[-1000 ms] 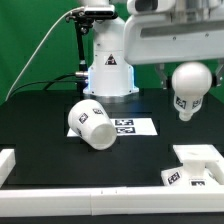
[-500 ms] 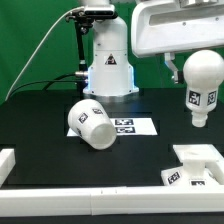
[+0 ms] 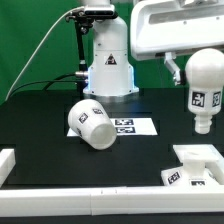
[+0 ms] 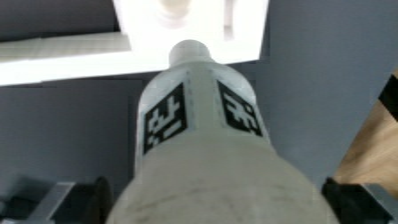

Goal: Assemble lamp

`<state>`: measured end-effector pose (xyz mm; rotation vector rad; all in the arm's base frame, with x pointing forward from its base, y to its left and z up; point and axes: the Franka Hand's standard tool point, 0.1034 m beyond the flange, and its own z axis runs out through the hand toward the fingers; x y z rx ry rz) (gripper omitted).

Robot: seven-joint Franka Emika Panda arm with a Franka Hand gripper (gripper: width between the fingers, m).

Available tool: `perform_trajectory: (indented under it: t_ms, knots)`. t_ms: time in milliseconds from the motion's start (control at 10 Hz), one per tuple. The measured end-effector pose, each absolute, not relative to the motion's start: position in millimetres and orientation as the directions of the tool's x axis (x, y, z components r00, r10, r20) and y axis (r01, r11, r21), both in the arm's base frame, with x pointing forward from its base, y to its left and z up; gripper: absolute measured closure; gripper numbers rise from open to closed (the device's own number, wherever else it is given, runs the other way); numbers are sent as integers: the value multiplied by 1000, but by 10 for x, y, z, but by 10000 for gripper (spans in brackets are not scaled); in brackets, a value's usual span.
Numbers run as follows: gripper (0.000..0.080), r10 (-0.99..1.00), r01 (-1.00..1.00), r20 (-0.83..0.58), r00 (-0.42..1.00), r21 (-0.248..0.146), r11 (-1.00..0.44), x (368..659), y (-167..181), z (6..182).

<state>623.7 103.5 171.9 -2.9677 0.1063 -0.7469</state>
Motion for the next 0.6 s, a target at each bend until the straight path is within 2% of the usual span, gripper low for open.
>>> perform_trajectory:
  t_ms: [200,400,600]
  knots:
    - [225,-72,-37,467,882,-83,-996,6218,1015,1659]
    - [225,-5,12,475,880,-33,-999,6197,894,1458]
    - [225,7,20,487,873,-21,-1000,6207,856,1387]
